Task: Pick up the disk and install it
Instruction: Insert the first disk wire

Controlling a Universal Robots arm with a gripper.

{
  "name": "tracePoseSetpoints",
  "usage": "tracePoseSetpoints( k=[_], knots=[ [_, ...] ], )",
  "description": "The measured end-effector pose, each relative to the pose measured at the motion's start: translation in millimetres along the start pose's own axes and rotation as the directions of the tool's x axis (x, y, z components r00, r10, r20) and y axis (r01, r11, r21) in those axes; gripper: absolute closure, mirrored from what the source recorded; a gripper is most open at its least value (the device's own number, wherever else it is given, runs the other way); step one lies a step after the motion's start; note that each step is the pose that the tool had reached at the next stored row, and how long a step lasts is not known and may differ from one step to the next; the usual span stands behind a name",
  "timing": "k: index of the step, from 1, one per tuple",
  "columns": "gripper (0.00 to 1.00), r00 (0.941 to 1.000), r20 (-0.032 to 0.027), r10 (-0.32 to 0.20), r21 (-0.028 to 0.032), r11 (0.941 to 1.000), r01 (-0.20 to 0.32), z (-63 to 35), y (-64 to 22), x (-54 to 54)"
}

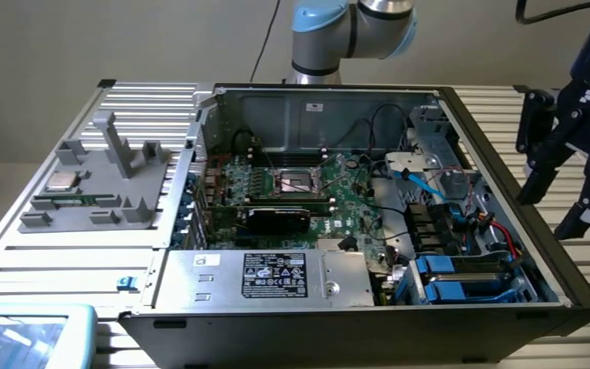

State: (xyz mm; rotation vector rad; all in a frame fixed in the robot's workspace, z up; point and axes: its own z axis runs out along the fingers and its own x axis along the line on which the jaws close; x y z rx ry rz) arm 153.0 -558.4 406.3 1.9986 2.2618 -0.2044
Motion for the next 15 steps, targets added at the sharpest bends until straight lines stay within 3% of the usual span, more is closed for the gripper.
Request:
tracePoseSetpoints(
  k=[5,10,12,15],
  knots=[
    [0.47,0.9998,-0.0036,-0.021,-0.0043,0.9998,0.021,0.6,-7.6,-3.0],
    [0.47,0.9981,-0.0122,-0.060,-0.0128,0.9981,0.059,0.9,-12.9,-3.6],
    [0.47,0.9963,-0.0223,-0.083,-0.0191,0.9964,0.082,1.4,-13.6,-3.4],
    [0.47,0.9917,-0.0494,-0.119,-0.0319,0.9926,0.117,1.8,-13.6,-3.3]
  ],
)
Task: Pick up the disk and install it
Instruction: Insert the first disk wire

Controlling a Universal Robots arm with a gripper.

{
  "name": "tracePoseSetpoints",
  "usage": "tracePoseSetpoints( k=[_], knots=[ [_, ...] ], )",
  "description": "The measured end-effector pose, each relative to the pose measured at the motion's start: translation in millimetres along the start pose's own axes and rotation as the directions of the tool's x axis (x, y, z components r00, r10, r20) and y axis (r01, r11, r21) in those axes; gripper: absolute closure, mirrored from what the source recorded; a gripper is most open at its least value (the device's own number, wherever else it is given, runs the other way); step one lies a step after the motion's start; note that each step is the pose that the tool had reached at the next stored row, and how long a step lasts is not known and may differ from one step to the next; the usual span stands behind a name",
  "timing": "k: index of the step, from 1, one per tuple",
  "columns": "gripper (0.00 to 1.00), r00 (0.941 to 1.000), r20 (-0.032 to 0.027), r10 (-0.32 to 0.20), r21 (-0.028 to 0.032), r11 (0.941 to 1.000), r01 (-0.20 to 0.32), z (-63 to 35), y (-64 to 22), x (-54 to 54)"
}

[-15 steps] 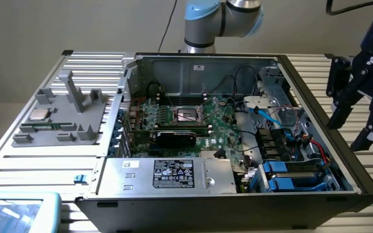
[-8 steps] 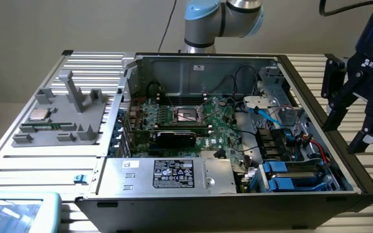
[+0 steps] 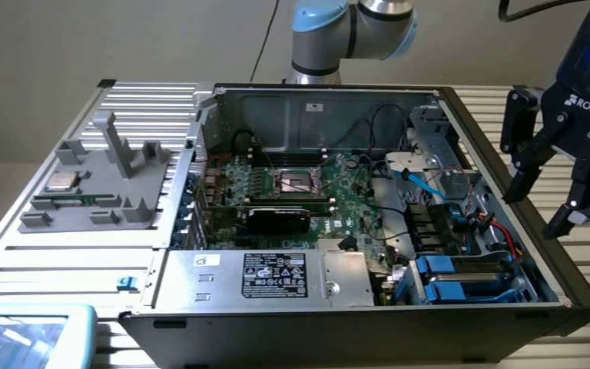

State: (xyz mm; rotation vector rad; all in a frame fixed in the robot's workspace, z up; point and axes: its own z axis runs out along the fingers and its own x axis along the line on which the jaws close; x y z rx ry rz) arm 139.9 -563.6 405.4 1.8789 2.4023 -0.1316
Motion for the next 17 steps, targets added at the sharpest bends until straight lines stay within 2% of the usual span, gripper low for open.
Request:
tracePoseSetpoints(
  k=[2,3,4,7,8,14,15,17],
  knots=[
    [0.47,0.9995,-0.0260,-0.019,-0.0091,0.9998,0.019,0.2,0.0,0.0],
    [0.47,0.9989,-0.0411,-0.024,-0.0139,0.9996,0.024,0.1,0.0,0.0],
    [0.47,0.9986,-0.0464,-0.026,-0.0156,0.9995,0.026,0.2,-0.1,0.0],
    [0.47,0.9985,-0.0468,-0.027,-0.0158,0.9995,0.026,0.3,-0.4,-1.2],
    [0.47,0.9984,-0.0502,-0.027,-0.0168,0.9995,0.026,0.7,-1.1,-3.9],
    [0.47,0.9966,-0.0781,-0.027,-0.0243,0.9994,0.025,3.0,-5.8,-22.7],
    [0.47,0.9956,-0.0893,-0.027,-0.0273,0.9993,0.024,3.5,-6.5,-25.6],
    [0.47,0.9925,-0.1192,-0.027,-0.0352,0.9991,0.023,3.9,-7.5,-29.6]
  ],
)
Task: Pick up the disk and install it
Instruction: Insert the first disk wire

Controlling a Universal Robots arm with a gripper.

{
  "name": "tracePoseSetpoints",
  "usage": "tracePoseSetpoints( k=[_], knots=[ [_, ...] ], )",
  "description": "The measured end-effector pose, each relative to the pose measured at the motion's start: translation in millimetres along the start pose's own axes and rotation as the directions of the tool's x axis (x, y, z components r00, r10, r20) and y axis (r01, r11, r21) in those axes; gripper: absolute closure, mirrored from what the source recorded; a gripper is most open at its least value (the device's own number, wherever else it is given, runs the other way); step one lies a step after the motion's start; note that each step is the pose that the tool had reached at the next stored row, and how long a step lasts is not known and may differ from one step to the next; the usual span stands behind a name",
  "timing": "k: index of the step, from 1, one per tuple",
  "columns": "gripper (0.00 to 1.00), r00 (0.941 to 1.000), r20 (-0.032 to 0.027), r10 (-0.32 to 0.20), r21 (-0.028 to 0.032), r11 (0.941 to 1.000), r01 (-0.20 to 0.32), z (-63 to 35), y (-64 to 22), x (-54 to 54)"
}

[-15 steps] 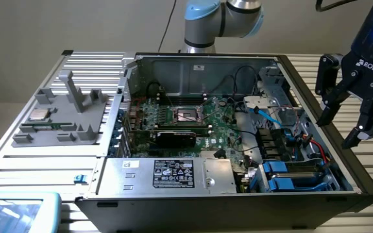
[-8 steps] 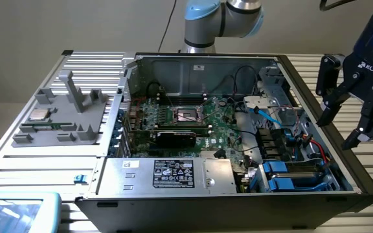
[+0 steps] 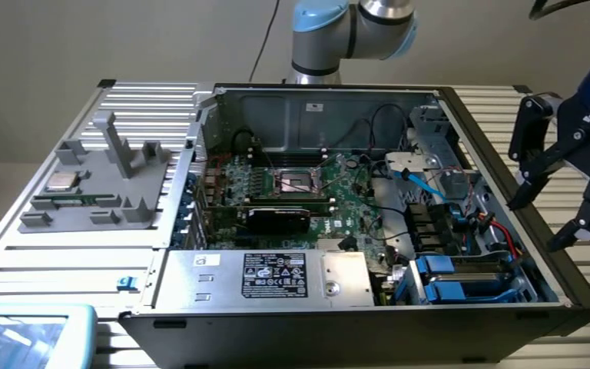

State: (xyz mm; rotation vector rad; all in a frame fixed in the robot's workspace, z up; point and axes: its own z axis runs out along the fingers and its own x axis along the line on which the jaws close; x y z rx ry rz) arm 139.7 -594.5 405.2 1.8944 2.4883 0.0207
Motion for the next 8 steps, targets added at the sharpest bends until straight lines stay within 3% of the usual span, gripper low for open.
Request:
tracePoseSetpoints(
  k=[3,4,7,8],
  knots=[
    [0.47,0.9987,-0.0516,0.001,-0.0139,0.9999,-0.001,0.1,-1.3,-4.7],
    [0.47,0.9980,-0.0638,0.001,-0.0172,0.9998,-0.002,0.0,-2.0,-7.3],
    [0.47,0.9969,-0.0783,0.001,-0.0212,0.9998,-0.002,0.1,-4.2,-15.0],
    [0.47,0.9961,-0.0879,0.001,-0.0239,0.9997,-0.003,0.1,-4.9,-17.4]
  ],
)
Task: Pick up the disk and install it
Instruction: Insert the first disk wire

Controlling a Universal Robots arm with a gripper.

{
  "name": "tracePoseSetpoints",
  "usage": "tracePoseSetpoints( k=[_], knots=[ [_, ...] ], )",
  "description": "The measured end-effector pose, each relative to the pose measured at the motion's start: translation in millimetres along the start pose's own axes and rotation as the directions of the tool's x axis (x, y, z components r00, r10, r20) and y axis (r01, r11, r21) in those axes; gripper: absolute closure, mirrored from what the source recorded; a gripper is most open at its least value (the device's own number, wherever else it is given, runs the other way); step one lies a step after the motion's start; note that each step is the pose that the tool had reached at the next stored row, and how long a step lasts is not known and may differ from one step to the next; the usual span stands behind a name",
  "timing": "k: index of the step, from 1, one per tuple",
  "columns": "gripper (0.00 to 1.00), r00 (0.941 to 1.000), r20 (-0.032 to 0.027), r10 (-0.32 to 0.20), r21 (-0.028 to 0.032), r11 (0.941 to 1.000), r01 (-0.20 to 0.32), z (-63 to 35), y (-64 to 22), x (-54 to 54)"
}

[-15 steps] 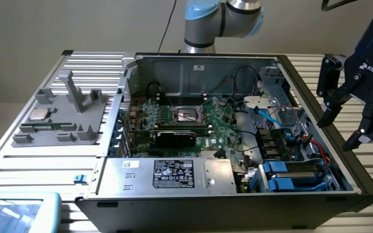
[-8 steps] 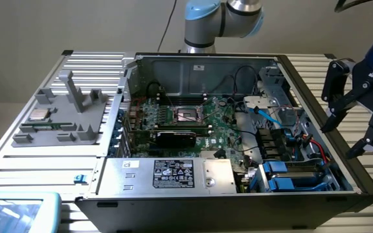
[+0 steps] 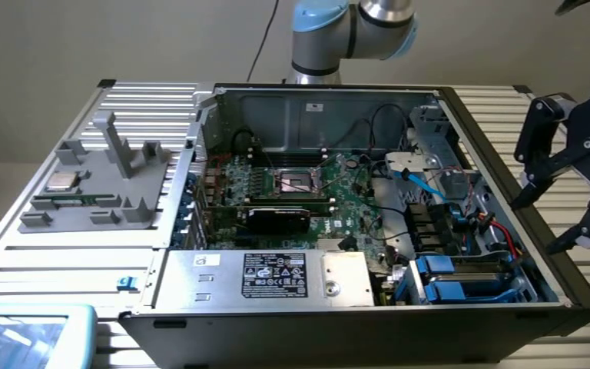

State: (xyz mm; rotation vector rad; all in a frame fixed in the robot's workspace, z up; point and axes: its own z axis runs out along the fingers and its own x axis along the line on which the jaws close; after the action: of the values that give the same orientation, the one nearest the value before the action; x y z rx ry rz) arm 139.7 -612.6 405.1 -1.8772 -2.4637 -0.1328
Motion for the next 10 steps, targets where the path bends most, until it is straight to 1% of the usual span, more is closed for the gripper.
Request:
tracePoseSetpoints(
  k=[2,3,7,10],
  knots=[
    [0.47,0.9995,-0.0316,0.001,-0.0087,1.0000,-0.001,-0.3,-1.1,-3.7],
    [0.47,0.9993,-0.0378,0.001,-0.0104,0.9999,-0.001,-0.6,-1.7,-6.2],
    [0.47,0.9986,-0.0536,0.001,-0.0148,0.9999,-0.002,-1.7,-4.8,-17.4],
    [0.47,0.9975,-0.0703,0.001,-0.0194,0.9998,-0.002,-2.2,-7.7,-28.1]
  ],
)
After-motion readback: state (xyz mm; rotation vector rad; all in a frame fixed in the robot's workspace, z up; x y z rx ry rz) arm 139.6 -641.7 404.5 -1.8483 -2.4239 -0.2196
